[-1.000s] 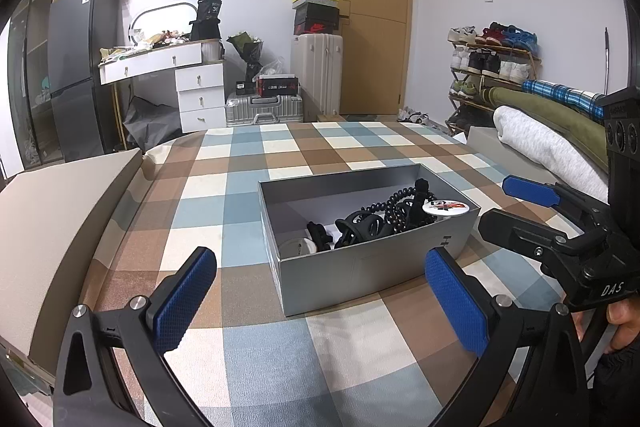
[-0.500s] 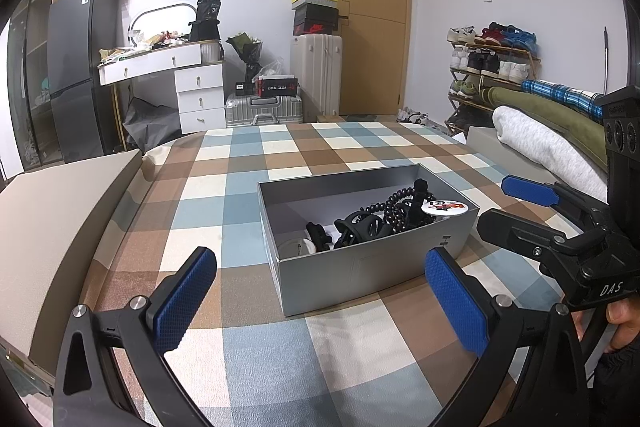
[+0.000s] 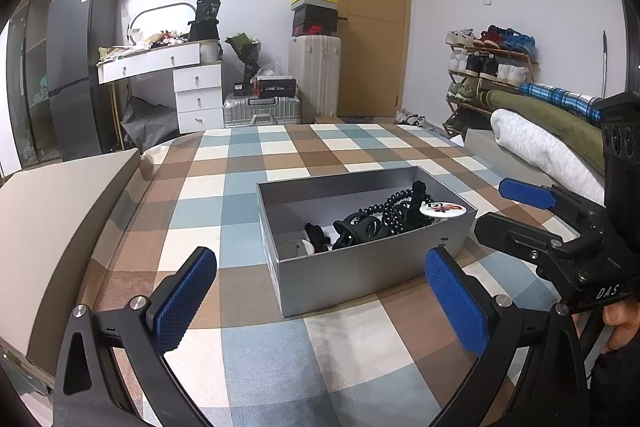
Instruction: Organize jewelry
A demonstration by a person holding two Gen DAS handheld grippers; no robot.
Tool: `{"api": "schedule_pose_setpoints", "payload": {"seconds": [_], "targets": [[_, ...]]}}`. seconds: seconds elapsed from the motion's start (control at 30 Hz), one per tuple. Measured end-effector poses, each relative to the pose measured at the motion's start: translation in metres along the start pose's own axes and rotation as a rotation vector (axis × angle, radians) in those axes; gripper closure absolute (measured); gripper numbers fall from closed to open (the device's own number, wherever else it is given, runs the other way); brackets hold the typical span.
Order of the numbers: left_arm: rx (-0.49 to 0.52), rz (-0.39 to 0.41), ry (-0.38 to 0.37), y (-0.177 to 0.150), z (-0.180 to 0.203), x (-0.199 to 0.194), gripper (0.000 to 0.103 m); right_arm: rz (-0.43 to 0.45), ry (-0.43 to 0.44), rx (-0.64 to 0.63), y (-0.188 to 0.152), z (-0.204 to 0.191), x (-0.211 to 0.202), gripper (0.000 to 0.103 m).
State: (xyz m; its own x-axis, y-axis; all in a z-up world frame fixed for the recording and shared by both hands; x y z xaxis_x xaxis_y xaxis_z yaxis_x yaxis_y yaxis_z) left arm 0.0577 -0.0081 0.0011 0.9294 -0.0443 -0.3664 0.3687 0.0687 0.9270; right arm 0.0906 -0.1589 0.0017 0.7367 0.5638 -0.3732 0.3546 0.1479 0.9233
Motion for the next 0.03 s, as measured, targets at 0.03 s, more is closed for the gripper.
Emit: {"api": "schedule_pose_setpoints", "payload": {"seconds": [0.03], "targets": [[-0.002, -0.001, 0.000, -0.0001, -0.0001, 0.0004, 0.001, -0.001, -0.001, 0.000, 0.0001, 0.0000, 0.0002, 0.000]]}}
Point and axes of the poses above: each gripper's, at about its wrist camera, not at the fingertips, and x roughly the way its jaws point, z to its right, y to its top, the point moved 4 cm from there along x, roughly the way its jaws point, and after that the axes turned 7 degrees about z, right-handed, at the moved point
